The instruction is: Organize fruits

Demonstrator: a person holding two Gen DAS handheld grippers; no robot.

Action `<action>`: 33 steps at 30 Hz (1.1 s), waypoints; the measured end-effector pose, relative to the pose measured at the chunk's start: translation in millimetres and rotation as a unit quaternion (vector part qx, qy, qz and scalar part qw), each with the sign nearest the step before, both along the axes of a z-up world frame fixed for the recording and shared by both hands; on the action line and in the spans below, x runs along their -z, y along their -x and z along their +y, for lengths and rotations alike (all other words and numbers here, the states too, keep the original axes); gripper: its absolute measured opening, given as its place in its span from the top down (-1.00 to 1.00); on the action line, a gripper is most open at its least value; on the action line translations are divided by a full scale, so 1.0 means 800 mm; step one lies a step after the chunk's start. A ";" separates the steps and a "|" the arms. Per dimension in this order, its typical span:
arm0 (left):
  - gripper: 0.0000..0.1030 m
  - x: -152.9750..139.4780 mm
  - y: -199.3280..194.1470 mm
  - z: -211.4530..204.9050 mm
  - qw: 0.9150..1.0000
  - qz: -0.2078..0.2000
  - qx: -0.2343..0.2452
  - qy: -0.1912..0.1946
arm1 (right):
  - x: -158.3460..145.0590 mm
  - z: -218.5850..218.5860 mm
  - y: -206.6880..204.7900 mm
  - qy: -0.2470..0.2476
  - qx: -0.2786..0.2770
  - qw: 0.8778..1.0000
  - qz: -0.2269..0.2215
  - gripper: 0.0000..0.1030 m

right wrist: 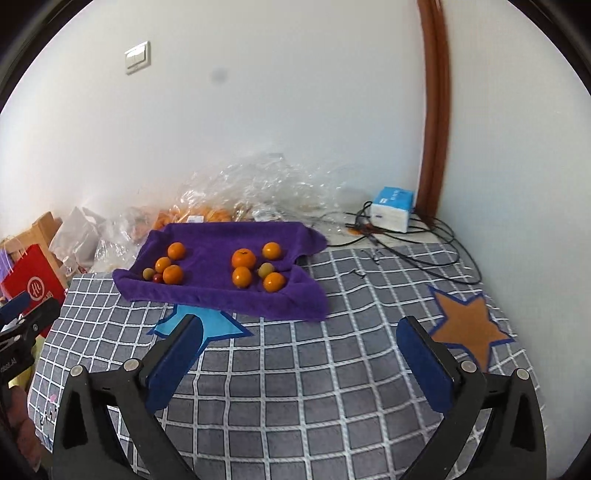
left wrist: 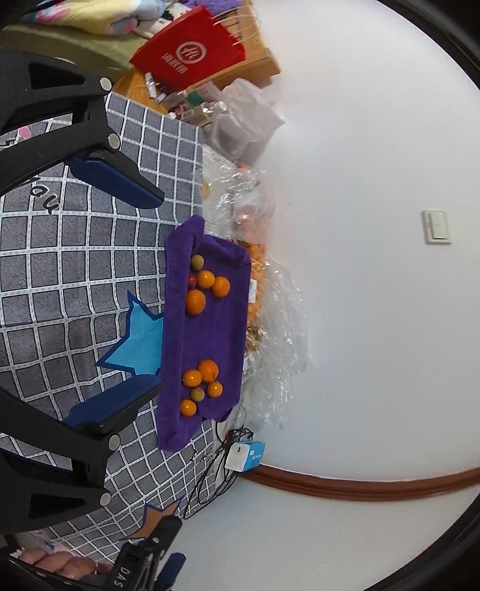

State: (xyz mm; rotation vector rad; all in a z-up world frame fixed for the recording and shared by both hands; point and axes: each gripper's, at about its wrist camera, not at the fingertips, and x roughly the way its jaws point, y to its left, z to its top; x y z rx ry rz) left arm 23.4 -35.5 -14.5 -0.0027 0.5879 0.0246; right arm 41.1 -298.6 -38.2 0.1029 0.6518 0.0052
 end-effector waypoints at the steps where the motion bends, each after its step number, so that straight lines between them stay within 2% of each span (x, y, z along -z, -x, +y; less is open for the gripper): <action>1: -0.79 -0.002 0.004 -0.002 1.000 -0.003 -0.002 -0.002 | -0.003 -0.004 0.005 -0.001 0.000 1.000 -0.004 -1.00; 12: -0.80 -0.015 0.013 -0.016 1.000 -0.012 -0.007 0.004 | -0.007 -0.023 0.030 0.009 0.000 1.000 -0.015 -1.00; 33: -0.80 -0.015 0.015 -0.024 1.000 -0.009 -0.004 0.002 | 0.001 -0.012 0.034 0.019 -0.010 1.000 -0.014 -1.00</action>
